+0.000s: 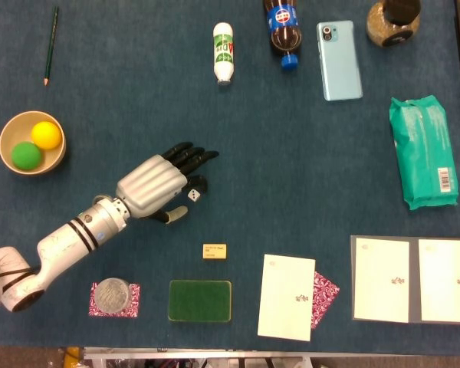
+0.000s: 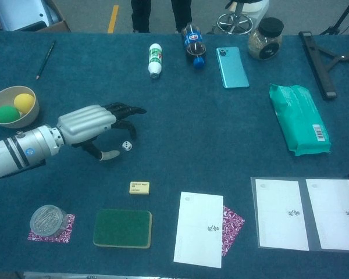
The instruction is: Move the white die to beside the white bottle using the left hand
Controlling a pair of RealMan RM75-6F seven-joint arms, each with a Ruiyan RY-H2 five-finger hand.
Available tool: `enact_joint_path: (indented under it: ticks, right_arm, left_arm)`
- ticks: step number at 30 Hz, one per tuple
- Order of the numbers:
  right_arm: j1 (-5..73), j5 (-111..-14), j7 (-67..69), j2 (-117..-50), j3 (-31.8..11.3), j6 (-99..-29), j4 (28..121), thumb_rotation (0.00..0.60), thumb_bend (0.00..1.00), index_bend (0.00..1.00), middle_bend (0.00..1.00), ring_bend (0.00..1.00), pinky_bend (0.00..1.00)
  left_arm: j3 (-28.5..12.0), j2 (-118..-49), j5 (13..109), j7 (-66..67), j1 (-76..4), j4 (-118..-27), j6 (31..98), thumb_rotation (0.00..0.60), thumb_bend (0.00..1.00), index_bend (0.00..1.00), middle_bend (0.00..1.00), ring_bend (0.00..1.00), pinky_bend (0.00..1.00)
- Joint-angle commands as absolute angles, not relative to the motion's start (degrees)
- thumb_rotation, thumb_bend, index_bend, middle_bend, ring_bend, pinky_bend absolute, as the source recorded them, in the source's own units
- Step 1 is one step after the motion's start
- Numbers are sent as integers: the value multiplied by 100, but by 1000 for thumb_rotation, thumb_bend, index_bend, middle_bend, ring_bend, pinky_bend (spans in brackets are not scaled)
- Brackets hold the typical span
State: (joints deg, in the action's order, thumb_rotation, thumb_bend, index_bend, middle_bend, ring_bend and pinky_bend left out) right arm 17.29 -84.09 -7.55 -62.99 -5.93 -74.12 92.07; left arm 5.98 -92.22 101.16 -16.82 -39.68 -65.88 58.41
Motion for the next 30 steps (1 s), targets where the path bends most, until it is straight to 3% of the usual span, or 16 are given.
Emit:
enact_joint_path:
  ticks: [1,30]
  right_arm:
    - [1723,-8400,-750,-6302,-587,-7411,9197,600,175,553,363,304,437]
    - [1655,-8324,-736,-6300,-549,-7438,9148,600,175,553,363,304,437]
  left_arm:
    - [588,-9309,10088,-1703,-4018,-6486,5827,600,338,348,0,0,0]
    - [753,-9662,9901,-1975,-4091,-5903,5883,600,338,412,0,0,0]
